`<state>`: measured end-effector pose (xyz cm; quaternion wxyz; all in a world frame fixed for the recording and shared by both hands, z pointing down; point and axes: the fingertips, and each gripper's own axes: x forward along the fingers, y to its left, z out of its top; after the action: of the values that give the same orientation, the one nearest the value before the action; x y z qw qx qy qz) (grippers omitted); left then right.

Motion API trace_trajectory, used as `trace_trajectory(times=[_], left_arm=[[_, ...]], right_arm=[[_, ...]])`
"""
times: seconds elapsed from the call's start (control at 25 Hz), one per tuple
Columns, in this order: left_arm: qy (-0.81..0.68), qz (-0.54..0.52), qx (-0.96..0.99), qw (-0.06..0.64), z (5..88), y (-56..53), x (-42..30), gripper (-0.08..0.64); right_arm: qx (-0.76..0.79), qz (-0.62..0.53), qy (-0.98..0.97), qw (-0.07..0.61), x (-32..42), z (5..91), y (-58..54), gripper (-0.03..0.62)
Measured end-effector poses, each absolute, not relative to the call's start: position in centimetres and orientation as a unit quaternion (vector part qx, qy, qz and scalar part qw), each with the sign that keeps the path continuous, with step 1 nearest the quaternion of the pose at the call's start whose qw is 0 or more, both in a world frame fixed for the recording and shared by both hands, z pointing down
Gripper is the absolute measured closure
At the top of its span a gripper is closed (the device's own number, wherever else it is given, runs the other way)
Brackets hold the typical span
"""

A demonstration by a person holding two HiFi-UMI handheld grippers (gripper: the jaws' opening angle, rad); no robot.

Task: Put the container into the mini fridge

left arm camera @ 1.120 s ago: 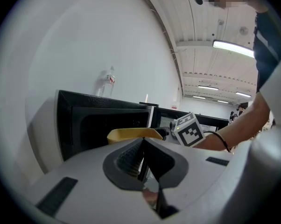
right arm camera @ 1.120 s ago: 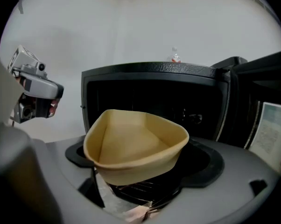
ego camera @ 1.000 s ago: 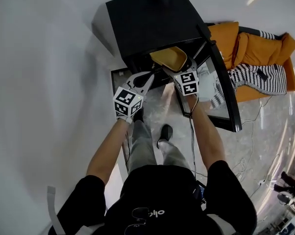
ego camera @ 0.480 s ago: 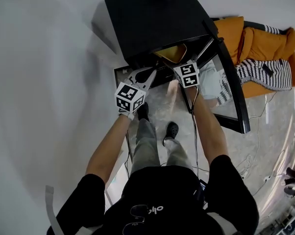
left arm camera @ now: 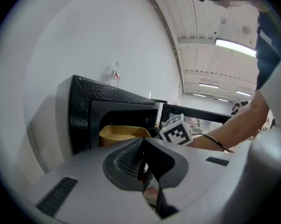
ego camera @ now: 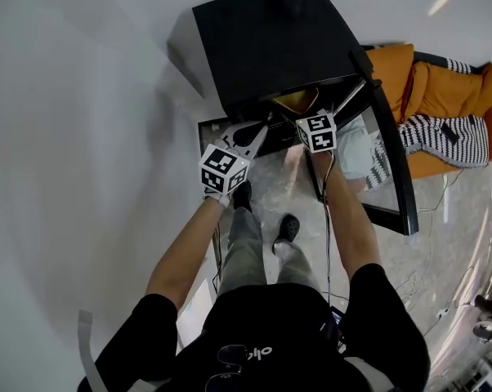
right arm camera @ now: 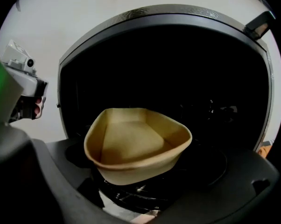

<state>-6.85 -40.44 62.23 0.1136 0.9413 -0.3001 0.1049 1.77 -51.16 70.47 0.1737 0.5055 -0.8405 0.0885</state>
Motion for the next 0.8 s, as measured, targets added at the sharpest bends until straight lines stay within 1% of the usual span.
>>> trace_trajectory(times=[0.16, 0.28, 0.36, 0.56, 0.8], left_arm=[[-0.302, 0.106, 0.940, 0.116, 62.4, -40.1, -7.4, 0.554], [-0.304, 0.109, 0.939, 0.119, 62.3, -40.1, -7.9, 0.554], [-0.306, 0.109, 0.938, 0.121, 62.1, -40.2, -8.2, 0.554], [-0.309, 0.108, 0.938, 0.119, 61.7, -39.9, -8.5, 0.554], [-0.315, 0.101, 0.936, 0.124, 61.0, -38.7, -7.8, 0.554]], right_arm=[[0.510, 0.114, -0.838, 0.161, 1.9, 71.0, -51.1, 0.044], [0.506, 0.128, -0.838, 0.159, 1.7, 71.2, -51.1, 0.017], [0.503, 0.132, -0.839, 0.162, 1.6, 71.2, -51.0, 0.011], [0.508, 0.129, -0.836, 0.164, 2.2, 70.5, -49.1, 0.012], [0.510, 0.136, -0.830, 0.178, 4.0, 68.9, -43.8, 0.015]])
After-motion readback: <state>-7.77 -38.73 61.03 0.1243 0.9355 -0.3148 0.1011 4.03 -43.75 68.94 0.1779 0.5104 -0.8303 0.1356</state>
